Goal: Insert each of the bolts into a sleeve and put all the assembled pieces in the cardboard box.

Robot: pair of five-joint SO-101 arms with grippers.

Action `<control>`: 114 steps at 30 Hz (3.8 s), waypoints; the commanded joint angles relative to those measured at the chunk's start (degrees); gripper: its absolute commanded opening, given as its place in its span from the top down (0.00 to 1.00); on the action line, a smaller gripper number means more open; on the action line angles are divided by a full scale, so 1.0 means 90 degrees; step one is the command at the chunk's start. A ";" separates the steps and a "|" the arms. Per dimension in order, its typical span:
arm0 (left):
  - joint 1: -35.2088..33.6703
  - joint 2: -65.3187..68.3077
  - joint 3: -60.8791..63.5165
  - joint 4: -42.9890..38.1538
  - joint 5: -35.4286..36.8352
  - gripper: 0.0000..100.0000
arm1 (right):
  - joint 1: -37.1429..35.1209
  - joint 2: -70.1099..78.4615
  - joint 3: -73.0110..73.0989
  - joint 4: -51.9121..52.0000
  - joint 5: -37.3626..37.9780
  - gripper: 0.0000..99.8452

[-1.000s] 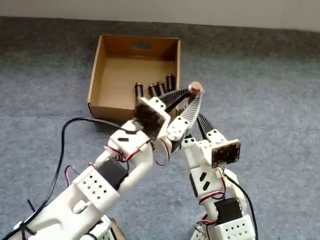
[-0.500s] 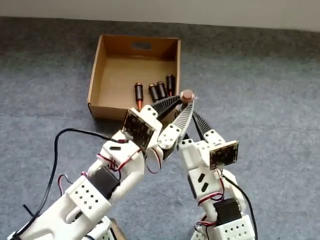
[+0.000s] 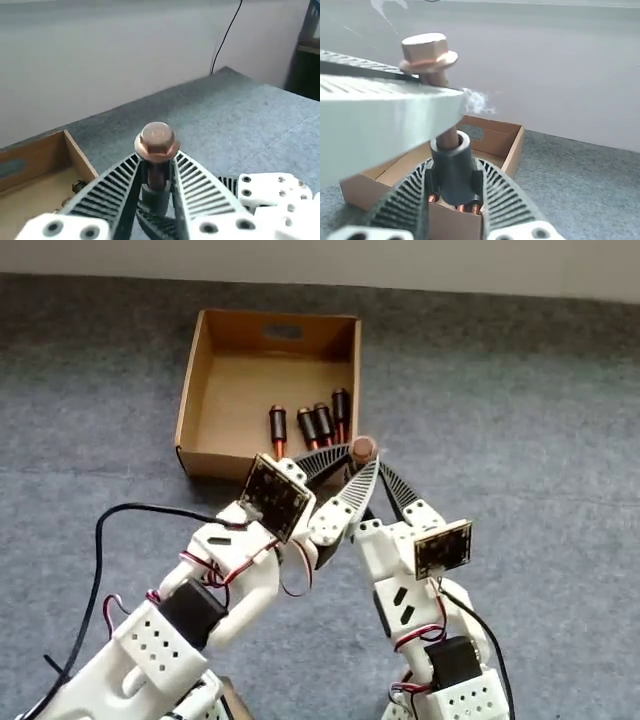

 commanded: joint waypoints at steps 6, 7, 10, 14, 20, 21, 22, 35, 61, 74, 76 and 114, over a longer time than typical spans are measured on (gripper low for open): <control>0.0015 -0.0093 -0.0728 0.0821 0.0039 0.89 | 0.0083 -0.0093 0.0151 -0.0024 0.0078 0.99; 0.0015 -0.0093 -0.0757 0.0840 0.0039 0.89 | 0.0083 -0.0093 0.0151 -0.0024 0.0088 0.99; -0.0073 -0.0103 -0.0786 0.0850 0.0039 0.89 | 0.0083 -0.0093 0.0151 -0.0024 0.0088 0.99; -0.0083 -0.0112 -0.0972 0.1065 0.0039 0.89 | 0.0083 -0.0093 0.0161 -0.0024 0.0088 0.99; -0.0073 -0.0112 -0.1617 0.2090 0.0039 0.89 | 0.0083 -0.0093 0.0161 -0.0024 0.0088 0.99; -0.0073 -0.0112 -0.1656 0.2208 0.0039 0.89 | 0.0083 -0.0093 0.0161 -0.0024 0.0088 0.99; -0.0083 -0.0112 -0.1675 0.2286 0.0039 0.89 | 0.0083 -0.0093 0.0161 -0.0024 0.0088 0.99; -0.0386 -0.0405 -0.1832 0.2852 0.0000 0.89 | 0.0093 -0.0093 0.0161 -0.0015 0.0078 0.99; -0.5680 -0.1529 0.2672 0.4464 -0.1778 0.90 | 0.0054 0.2847 -0.5280 0.2632 -0.0410 0.99; -0.5680 -0.1529 0.3101 0.4093 -0.1778 0.90 | -0.0806 0.8190 -0.7956 0.2398 -0.1182 0.99; -0.5680 -0.1529 0.3101 0.4093 -0.1778 0.93 | -0.0825 0.8777 -0.8269 0.2173 -0.1182 0.99; -0.6510 -0.1529 0.3062 0.4054 -0.1778 0.99 | -0.1744 1.4696 -1.1463 0.0845 -0.2227 0.99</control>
